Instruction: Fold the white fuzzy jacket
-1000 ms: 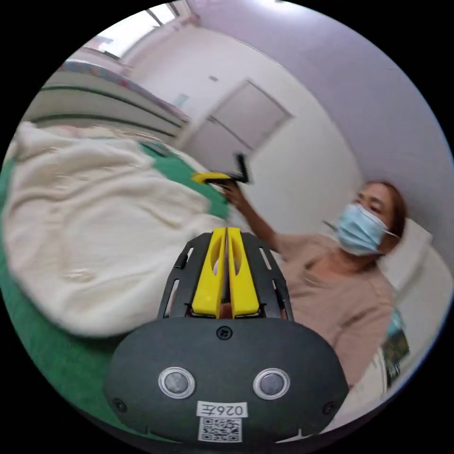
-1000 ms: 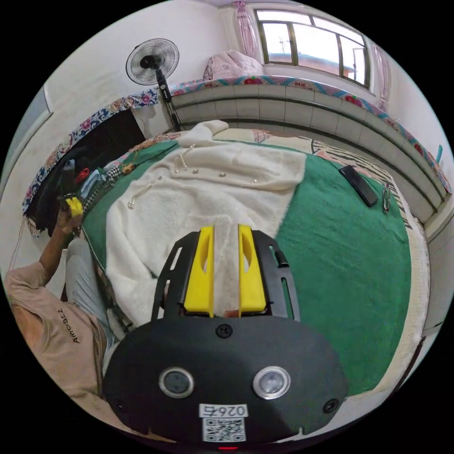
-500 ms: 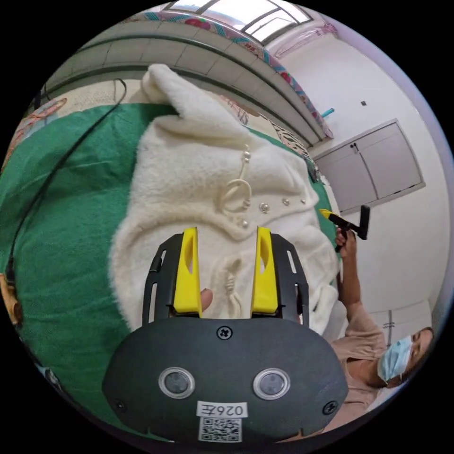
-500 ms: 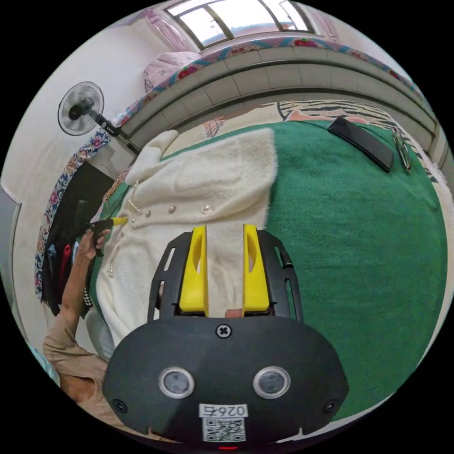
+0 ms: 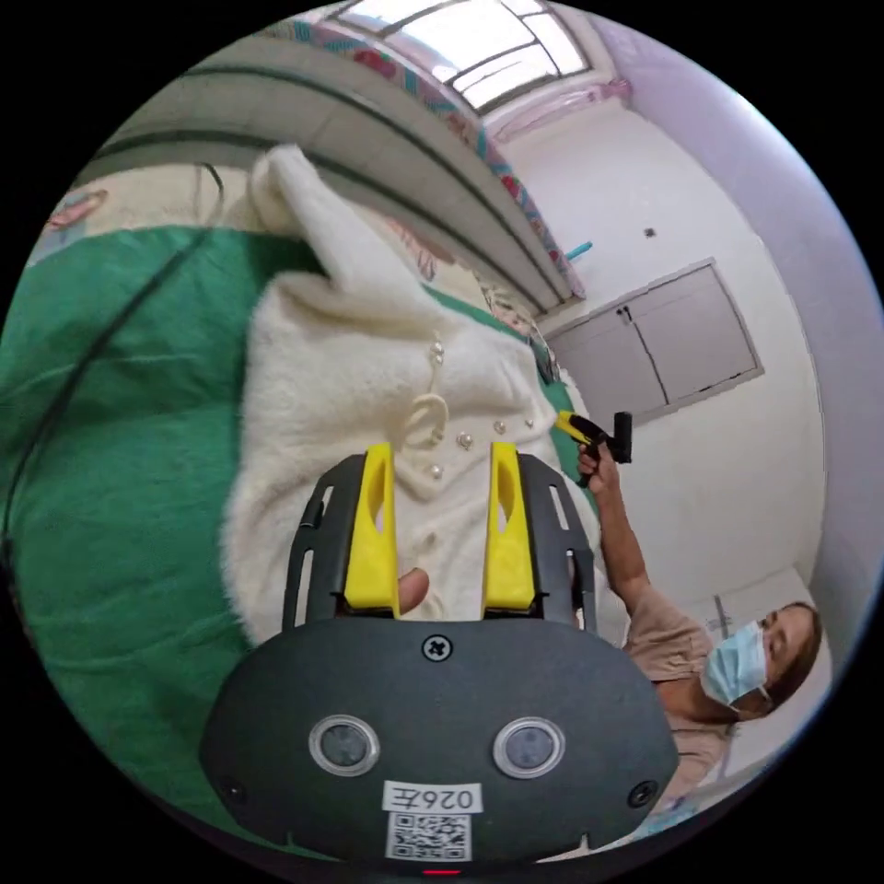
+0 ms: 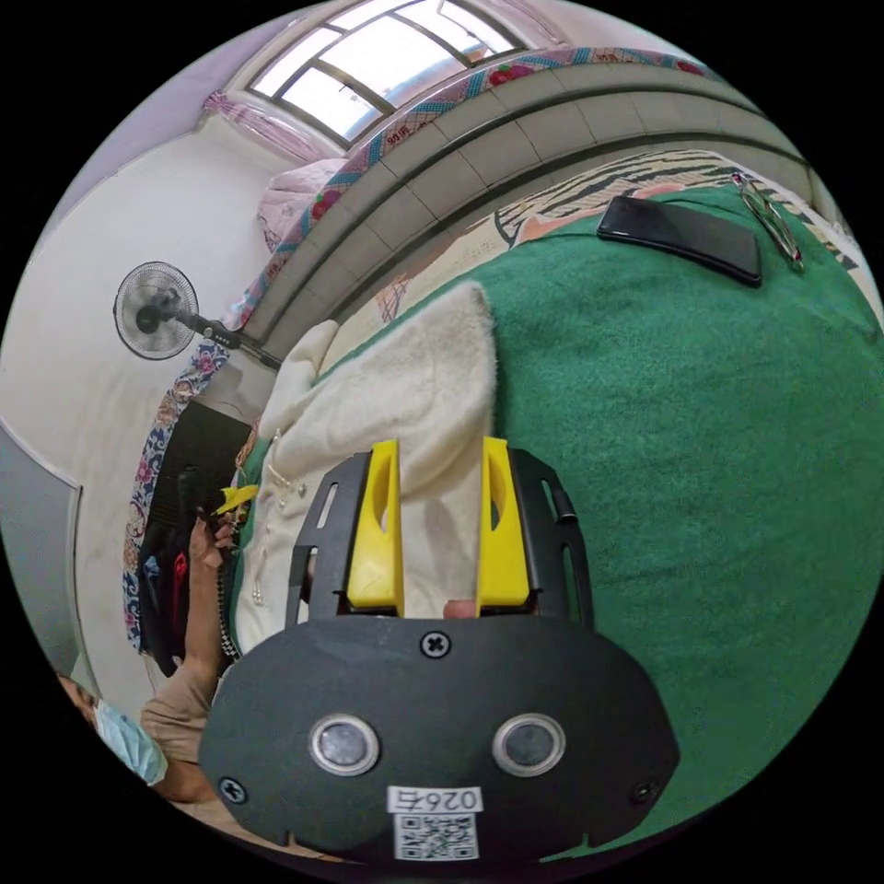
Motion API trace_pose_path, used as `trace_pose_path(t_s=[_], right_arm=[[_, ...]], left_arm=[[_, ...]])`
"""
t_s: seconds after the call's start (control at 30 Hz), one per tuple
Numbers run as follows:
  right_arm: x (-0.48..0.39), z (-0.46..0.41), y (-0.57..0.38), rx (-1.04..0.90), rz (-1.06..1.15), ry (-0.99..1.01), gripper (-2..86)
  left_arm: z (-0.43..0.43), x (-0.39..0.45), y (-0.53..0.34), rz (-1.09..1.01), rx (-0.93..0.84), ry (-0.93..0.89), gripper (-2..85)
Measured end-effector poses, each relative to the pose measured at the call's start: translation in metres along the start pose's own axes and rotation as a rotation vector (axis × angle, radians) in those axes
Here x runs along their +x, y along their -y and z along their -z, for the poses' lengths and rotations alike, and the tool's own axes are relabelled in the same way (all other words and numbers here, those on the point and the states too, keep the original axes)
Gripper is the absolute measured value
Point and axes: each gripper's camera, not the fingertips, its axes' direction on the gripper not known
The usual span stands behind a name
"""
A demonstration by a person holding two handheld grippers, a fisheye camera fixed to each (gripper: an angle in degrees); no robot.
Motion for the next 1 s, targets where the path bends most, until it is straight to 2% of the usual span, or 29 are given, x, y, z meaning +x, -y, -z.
trace_pose_path(t_s=[0.07,0.1,0.13,0.17,0.2,0.23,0.27,0.3,0.33,0.37,0.4,0.47,0.5,0.57,0.63,0.7,0.83,0.9,1.0], right_arm=[[0.004,-0.019,0.023,-0.042,0.011,0.035,11.6],[0.005,-0.028,0.028,-0.067,0.008,0.077,12.0],[0.003,-0.046,0.036,-0.106,0.006,0.145,12.4],[-0.003,-0.056,0.042,-0.087,0.01,0.145,12.2],[-0.006,-0.061,0.044,-0.103,0.019,0.142,9.7],[-0.015,-0.07,0.049,-0.158,0.04,0.145,4.8],[-0.027,-0.063,0.049,-0.108,0.069,0.148,3.2],[-0.037,-0.054,0.046,-0.06,0.112,0.16,2.4],[-0.057,-0.033,0.041,0.027,0.235,0.141,2.1],[-0.075,-0.025,0.041,0.06,0.378,-0.088,2.3],[-0.078,-0.03,0.044,0.035,0.396,-0.209,2.7],[-0.065,-0.054,0.062,-0.15,0.342,-0.291,6.2],[-0.061,-0.055,0.063,-0.161,0.321,-0.304,7.4],[-0.058,-0.034,0.053,-0.033,0.307,-0.328,9.3],[-0.062,-0.015,0.037,0.064,0.347,-0.261,8.8],[-0.065,-0.007,0.024,0.083,0.355,-0.239,8.5],[-0.058,-0.026,0.023,-0.032,0.277,-0.215,9.5],[-0.051,-0.034,0.03,-0.045,0.219,-0.157,9.6],[-0.044,-0.049,0.047,-0.077,0.155,-0.089,10.0]], left_arm=[[0.027,-0.007,-0.003,0.005,0.106,0.149,12.6],[0.027,-0.011,0.003,0.007,0.117,0.219,16.5],[0.009,-0.019,0.017,0.017,0.05,0.232,23.5],[-0.007,-0.023,0.025,0.028,-0.011,0.221,25.3],[-0.044,-0.029,0.037,0.036,-0.179,0.203,29.0],[-0.055,-0.009,0.043,-0.022,-0.216,0.464,20.2],[-0.062,0.005,0.044,-0.094,-0.263,0.515,15.9],[-0.064,0.026,0.046,-0.163,-0.285,0.473,8.1],[-0.052,0.04,0.042,-0.215,-0.246,0.499,4.2],[-0.045,0.042,0.038,-0.228,-0.215,0.536,4.2],[-0.034,0.03,0.036,-0.188,-0.192,0.547,4.6],[-0.016,0.005,0.029,-0.09,-0.135,0.422,5.5],[0.003,-0.004,0.019,-0.035,-0.053,0.414,6.0],[0.029,-0.003,-0.001,-0.01,0.045,0.392,6.7],[0.043,0.011,-0.02,-0.055,0.083,0.207,6.7],[0.028,0.021,-0.022,-0.069,0.023,0.066,6.3],[-0.051,0.038,-0.007,-0.036,-0.234,-0.043,18.5],[-0.055,0.045,-0.001,-0.014,-0.208,-0.007,20.3],[-0.056,0.051,0.01,0.02,-0.26,-0.024,21.8]])
